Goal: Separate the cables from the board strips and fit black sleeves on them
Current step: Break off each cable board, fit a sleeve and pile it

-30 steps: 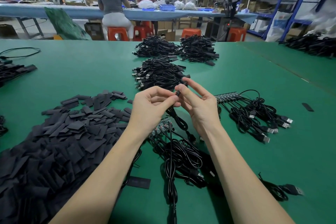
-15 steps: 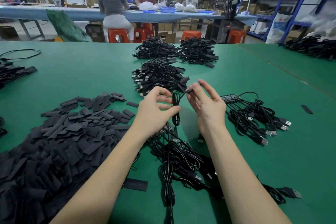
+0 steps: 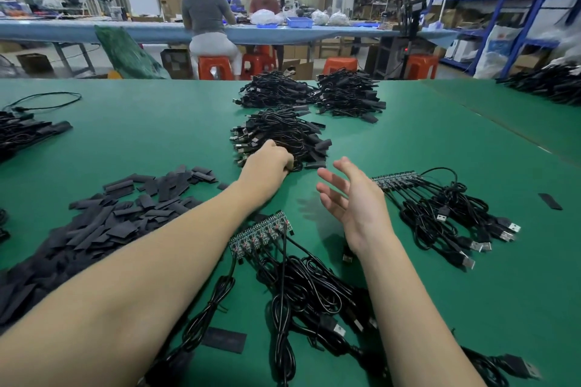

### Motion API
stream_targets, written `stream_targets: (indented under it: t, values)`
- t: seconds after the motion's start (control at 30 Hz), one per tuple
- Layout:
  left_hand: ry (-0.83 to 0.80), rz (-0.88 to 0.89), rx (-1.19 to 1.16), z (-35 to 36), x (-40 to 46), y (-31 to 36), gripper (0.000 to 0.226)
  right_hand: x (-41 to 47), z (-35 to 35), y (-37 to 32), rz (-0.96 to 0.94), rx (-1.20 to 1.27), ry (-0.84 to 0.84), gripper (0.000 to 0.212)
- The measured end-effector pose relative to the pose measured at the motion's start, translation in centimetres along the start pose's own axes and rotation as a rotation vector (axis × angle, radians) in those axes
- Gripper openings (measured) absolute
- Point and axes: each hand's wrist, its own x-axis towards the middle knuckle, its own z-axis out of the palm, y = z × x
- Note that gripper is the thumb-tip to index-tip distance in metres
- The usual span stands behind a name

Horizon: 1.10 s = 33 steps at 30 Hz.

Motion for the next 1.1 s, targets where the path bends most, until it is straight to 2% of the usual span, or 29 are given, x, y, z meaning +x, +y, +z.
stream_targets:
  t: [0.3, 0.4, 0.47, 0.53, 0.63, 0.7, 0.9, 1.03, 1.1]
  values:
    - [-0.028, 0.001, -0.003, 0.2, 1.5, -1.3, 0.016, -0.1, 0.2, 0.3, 0.026, -0.195, -0.103, 0.015]
    - [0.011, -0.001, -0.077, -0.4, 0.2, -0.9, 0.024, -0.1, 0.3, 0.6, -0.015, -0.456, -0.178, 0.014]
    - [0.103, -0.075, -0.242, -1.4, -1.4, -0.4, 0.018, -0.2, 0.6, 1.0, -0.059, -0.739, -0.249, 0.016]
    - [0.088, -0.179, -0.432, -2.7, -3.3, -0.2, 0.009, -0.5, 1.0, 1.4, -0.027, -0.900, -0.317, 0.017]
    - [-0.148, -0.264, -0.734, -4.5, -6.2, 0.0, 0.015, -1.0, 1.2, 1.6, 0.054, -0.812, -0.341, 0.009]
    - [-0.227, -0.269, -0.896, -5.4, -7.6, 0.1, 0.018, -1.2, 1.0, 1.1, 0.108, -0.656, -0.340, 0.006]
    - [-0.286, -0.297, -1.102, -5.7, -8.9, 0.5, 0.022, -1.2, 0.5, -0.5, 0.191, -0.409, -0.383, 0.007]
    - [-0.242, -0.353, -1.229, -5.6, -9.3, 1.0, 0.030, -1.3, 0.5, -0.6, 0.214, -0.338, -0.399, 0.029]
    - [-0.226, -0.353, -1.262, -5.7, -9.4, 1.2, 0.031, -1.2, 0.5, -0.5, 0.239, -0.306, -0.408, 0.032]
